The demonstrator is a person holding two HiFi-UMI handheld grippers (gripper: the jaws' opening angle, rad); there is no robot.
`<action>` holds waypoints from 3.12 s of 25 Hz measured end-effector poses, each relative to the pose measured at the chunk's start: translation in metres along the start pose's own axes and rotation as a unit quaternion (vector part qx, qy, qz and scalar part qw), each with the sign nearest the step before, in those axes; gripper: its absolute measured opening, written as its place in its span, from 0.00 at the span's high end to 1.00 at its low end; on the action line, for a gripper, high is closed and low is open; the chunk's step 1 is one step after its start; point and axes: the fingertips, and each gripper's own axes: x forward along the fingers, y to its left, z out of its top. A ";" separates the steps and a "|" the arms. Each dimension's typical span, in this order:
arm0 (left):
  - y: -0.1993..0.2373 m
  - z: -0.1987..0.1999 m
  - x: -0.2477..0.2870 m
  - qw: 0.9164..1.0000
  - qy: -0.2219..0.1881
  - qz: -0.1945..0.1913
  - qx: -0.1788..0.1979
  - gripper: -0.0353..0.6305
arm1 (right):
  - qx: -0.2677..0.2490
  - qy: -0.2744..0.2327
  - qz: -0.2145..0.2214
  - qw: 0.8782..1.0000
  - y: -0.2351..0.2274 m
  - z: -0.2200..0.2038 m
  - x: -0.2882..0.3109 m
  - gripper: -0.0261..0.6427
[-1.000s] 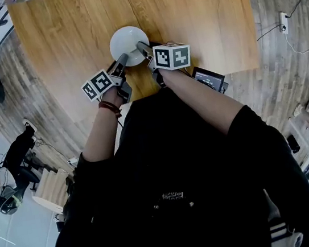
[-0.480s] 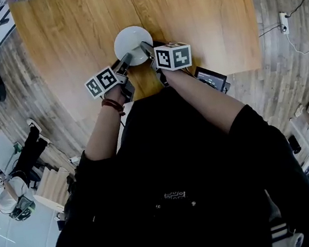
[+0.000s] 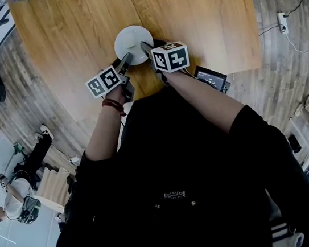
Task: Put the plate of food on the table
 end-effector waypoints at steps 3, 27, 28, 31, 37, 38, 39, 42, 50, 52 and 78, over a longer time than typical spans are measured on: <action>0.000 -0.001 -0.001 1.000 0.002 0.010 0.015 0.66 | -0.017 0.002 -0.009 1.000 0.001 0.000 0.000 0.81; -0.008 -0.007 -0.003 0.996 0.030 -0.001 0.088 0.49 | -0.146 0.024 -0.064 0.987 -0.001 0.001 -0.010 0.67; -0.007 -0.007 -0.005 0.996 0.027 0.001 0.089 0.49 | -0.145 0.025 -0.066 0.987 -0.003 0.001 -0.011 0.66; -0.005 -0.004 -0.011 0.997 0.016 0.000 0.080 0.49 | -0.142 0.028 -0.074 0.987 -0.009 -0.002 -0.014 0.66; 0.000 0.008 -0.024 0.997 0.001 -0.011 0.075 0.49 | -0.159 0.027 -0.099 0.982 -0.013 0.009 -0.017 0.63; 0.000 0.008 -0.027 0.997 -0.002 -0.013 0.074 0.49 | -0.159 0.025 -0.102 0.982 -0.014 0.010 -0.019 0.63; -0.001 0.008 -0.030 0.997 -0.005 -0.017 0.073 0.49 | -0.158 0.023 -0.104 0.982 -0.015 0.011 -0.022 0.63; -0.012 0.014 -0.034 0.997 -0.019 -0.037 0.072 0.49 | -0.158 0.009 -0.108 0.981 -0.017 0.023 -0.036 0.63; -0.079 0.052 -0.061 0.981 -0.083 -0.163 0.068 0.86 | -0.115 -0.048 -0.061 0.990 0.011 0.061 -0.079 0.64; -0.107 0.059 -0.070 0.971 -0.091 -0.208 0.073 0.93 | -0.090 -0.072 -0.021 0.993 0.028 0.073 -0.095 0.73; -0.256 0.068 -0.190 0.842 -0.240 -0.218 0.431 0.94 | -0.254 -0.241 0.102 0.931 0.191 0.114 -0.208 0.94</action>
